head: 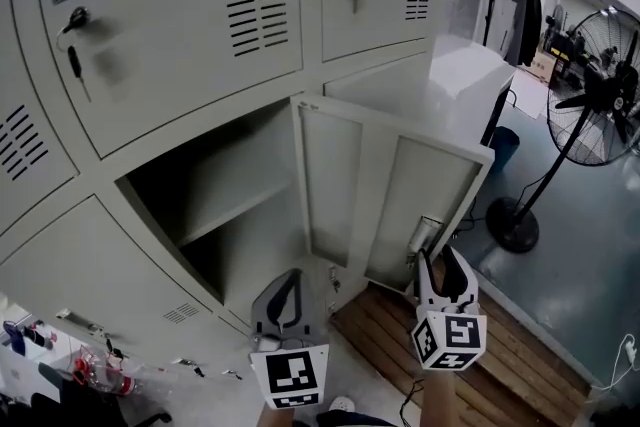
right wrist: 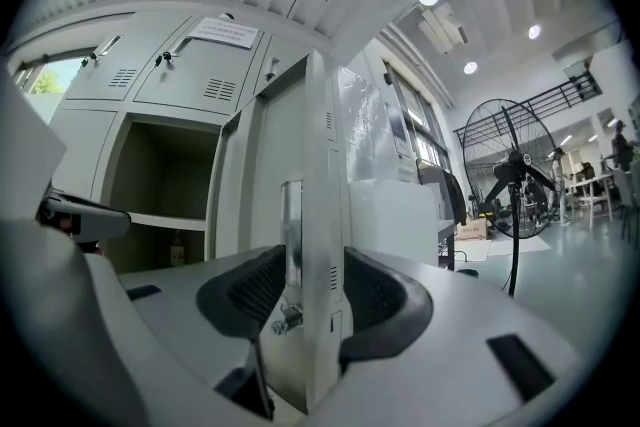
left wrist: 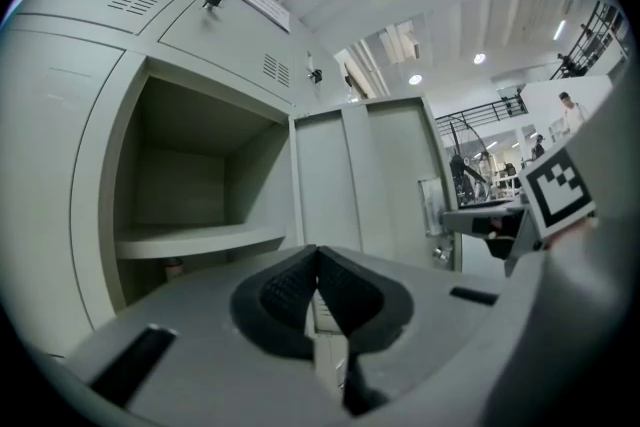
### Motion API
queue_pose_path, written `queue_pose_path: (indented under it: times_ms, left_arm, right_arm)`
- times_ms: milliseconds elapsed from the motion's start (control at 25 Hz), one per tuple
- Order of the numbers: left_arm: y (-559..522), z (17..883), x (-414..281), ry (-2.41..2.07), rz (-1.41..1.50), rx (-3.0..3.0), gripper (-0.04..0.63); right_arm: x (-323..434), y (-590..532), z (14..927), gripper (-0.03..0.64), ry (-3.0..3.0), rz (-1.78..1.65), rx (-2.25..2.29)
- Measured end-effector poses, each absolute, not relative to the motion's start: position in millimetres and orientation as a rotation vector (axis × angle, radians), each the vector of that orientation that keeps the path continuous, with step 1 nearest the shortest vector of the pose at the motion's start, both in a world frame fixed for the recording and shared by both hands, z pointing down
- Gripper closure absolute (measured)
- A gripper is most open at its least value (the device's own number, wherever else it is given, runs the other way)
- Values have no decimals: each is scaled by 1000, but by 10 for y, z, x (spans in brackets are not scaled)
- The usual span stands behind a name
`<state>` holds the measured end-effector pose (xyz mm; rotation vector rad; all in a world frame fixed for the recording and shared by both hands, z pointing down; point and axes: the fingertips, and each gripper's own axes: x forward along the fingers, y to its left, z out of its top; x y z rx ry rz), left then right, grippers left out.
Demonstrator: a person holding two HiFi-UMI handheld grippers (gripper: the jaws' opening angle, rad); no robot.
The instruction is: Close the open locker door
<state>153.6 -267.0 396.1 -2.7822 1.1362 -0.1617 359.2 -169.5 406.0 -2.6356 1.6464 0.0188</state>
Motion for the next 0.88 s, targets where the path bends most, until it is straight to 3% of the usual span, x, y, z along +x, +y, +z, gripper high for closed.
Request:
queue_pose_path:
  times_ms: [240,360,880]
  left_arm:
    - [-2718,3988,1501,1183,-170,-2784,594]
    - [-2715,3994,1476,1205,-169,-2789,594]
    - [-2588,4013,1391,1122,-183,-2796,594]
  right_arm:
    - [3601,-1762,4064,425,1682,14,-2611]
    - [3579,-1761,4048,471,1691,33,-2608]
    - [3270,-1603,4052,503,1717,58,-2605]
